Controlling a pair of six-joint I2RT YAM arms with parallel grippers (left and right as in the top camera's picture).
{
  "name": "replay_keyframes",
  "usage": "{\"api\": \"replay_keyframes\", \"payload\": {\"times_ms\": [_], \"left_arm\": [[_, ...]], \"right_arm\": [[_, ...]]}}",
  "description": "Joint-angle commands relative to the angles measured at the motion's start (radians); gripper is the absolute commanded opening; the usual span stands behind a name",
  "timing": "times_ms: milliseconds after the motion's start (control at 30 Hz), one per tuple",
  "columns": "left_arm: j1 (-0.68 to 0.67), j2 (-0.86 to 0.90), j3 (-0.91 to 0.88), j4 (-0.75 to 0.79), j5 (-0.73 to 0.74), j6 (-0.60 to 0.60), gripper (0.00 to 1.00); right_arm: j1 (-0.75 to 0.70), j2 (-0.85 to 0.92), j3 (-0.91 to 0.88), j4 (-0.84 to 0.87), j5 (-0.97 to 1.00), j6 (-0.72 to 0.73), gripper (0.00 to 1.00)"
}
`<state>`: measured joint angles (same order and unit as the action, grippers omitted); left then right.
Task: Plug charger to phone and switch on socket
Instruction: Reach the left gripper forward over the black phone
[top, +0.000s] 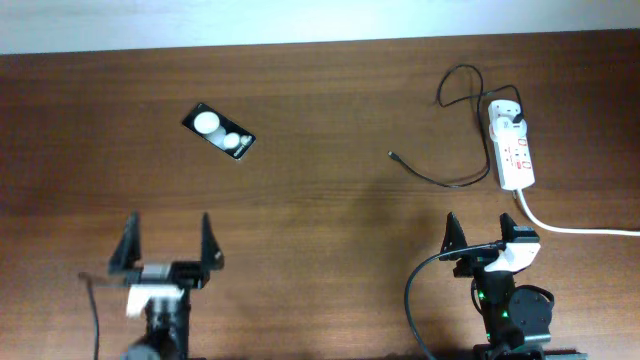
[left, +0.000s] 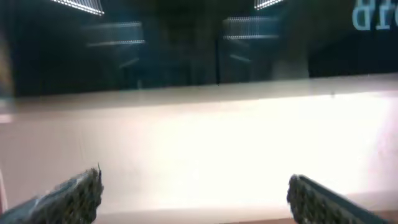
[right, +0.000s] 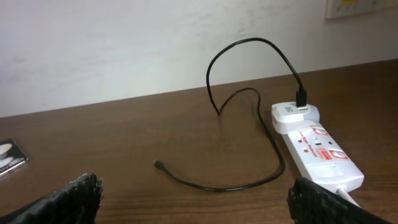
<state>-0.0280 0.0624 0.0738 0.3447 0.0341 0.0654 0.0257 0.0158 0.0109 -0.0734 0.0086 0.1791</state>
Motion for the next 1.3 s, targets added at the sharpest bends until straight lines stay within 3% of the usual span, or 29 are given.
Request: {"api": "replay_keyframes", "payload": {"times_ms": [0, 167, 267, 533, 667, 733, 867, 1033, 1067, 1133, 1267], "left_arm": [[-0.002, 0.040, 0.224, -0.272, 0.029, 0.000, 0.99], [-0.002, 0.230, 0.509, -0.517, 0.029, -0.002, 0.99], [-0.002, 0.399, 0.669, -0.649, 0.029, -0.075, 0.99], [-0.002, 0.793, 0.951, -0.882, 0.030, -0.305, 0.99], [-0.002, 1.014, 1.118, -0.977, 0.033, -0.317, 0.99], [-0.002, 1.138, 1.218, -0.993, 0.123, -0.316, 0.99], [-0.002, 1.239, 1.252, -1.032, 0.277, -0.316, 0.99], [-0.002, 1.311, 1.252, -1.072, 0.292, -0.317, 0.99], [-0.002, 1.319, 1.252, -1.079, 0.288, -0.319, 0.99], [-0.006, 1.341, 1.270, -1.117, 0.103, -0.444, 0.99], [-0.050, 1.409, 1.389, -1.221, -0.082, -0.499, 1.00]], "right_arm": [[-0.006, -0.009, -0.005, -0.006, -0.005, -0.010, 0.99], [-0.006, -0.009, -0.005, -0.006, -0.005, -0.010, 0.99], [-0.006, -0.009, -0.005, -0.006, -0.005, -0.011, 0.99], [-0.006, -0.009, -0.005, -0.006, -0.005, -0.010, 0.99], [-0.006, -0.009, -0.005, -0.006, -0.005, -0.010, 0.99], [-0.006, -0.009, -0.005, -0.006, -0.005, -0.010, 0.99], [-0.006, -0.009, -0.005, -0.006, -0.005, -0.011, 0.99], [-0.006, -0.009, -0.005, -0.006, -0.005, -0.010, 0.99], [-0.006, -0.009, -0.005, -0.006, -0.005, -0.010, 0.99], [-0.006, -0.009, -0.005, -0.006, -0.005, -0.010, 0.99], [-0.006, -0.009, -0.005, -0.006, -0.005, -0.010, 0.99]]}}
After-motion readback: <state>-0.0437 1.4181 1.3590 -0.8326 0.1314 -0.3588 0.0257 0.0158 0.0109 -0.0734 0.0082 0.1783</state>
